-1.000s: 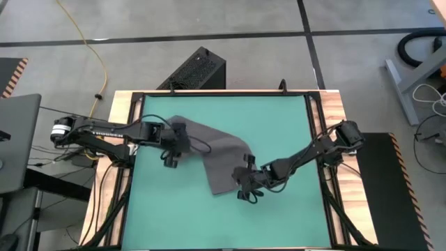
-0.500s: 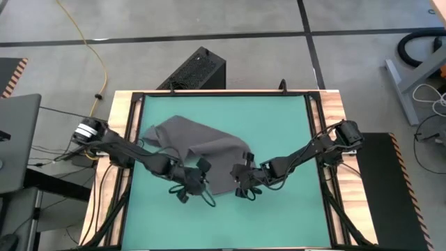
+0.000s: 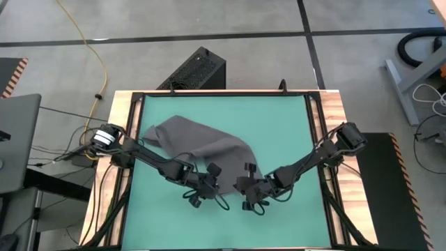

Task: Roll towel
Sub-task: Roll the gray towel

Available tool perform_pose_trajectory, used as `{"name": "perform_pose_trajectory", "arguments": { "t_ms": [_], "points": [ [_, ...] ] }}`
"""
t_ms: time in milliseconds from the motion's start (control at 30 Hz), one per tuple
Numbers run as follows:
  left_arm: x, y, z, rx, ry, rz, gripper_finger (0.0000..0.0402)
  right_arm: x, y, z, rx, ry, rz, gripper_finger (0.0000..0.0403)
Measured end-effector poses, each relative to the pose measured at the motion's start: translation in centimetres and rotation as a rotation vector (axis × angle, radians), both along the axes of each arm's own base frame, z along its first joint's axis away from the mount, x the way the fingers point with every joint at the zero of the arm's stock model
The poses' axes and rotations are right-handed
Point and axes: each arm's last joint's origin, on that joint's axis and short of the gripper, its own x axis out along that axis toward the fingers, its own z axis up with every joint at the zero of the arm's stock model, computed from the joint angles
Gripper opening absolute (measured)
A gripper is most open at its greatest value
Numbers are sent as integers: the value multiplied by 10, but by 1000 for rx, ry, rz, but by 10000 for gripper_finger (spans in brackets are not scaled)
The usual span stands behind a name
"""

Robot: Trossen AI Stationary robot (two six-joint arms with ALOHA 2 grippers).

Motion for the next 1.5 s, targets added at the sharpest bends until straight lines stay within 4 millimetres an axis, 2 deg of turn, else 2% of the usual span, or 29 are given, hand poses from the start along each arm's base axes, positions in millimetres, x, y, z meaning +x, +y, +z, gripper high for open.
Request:
{"name": "perform_pose_trajectory", "arguments": {
  "t_ms": [100, 200, 267, 367, 533, 700, 767, 900, 1000, 1167, 1233, 1333, 1433, 1500],
  "points": [
    [0, 0, 0, -18, 2, 35, 88, -9, 9, -1, -11, 39, 26, 26],
    [1, 0, 1, -61, -5, 76, 28, -20, 17, 2, -18, 65, 40, 26],
    [3, -1, 3, -104, -29, 109, 9, -27, 23, 6, -36, 64, 48, 26],
    [8, -3, 14, -140, -66, 142, 2, -38, 31, 14, -51, 54, 77, 26],
    [22, -9, 62, -187, -210, 158, 0, -56, 41, 28, -68, 39, 127, 26],
    [31, -12, 93, -196, -206, 198, 0, -67, 45, 30, -124, 59, 139, 38],
    [33, -12, 100, -190, -199, 226, 0, -71, 47, 29, -138, 78, 152, 50],
    [32, -9, 100, -146, -159, 293, 0, -80, 52, 26, -116, 105, 132, 72],
    [33, -8, 104, -142, -172, 311, 0, -76, 57, 21, -85, 65, 86, 80],
    [35, -3, 105, -155, -184, 343, 0, -48, 63, -4, -100, -7, 107, 75],
    [36, 0, 105, -151, -192, 364, 0, -39, 66, -12, -137, -48, 101, 66],
    [37, 5, 105, -136, -195, 390, 0, -30, 75, -13, -218, -120, 86, 42],
    [38, 10, 105, -133, -199, 410, 0, -26, 83, -14, -327, -161, 46, 14],
    [39, 12, 105, -133, -196, 415, 0, -26, 84, -17, -381, -178, 3, 11]
  ]
}}
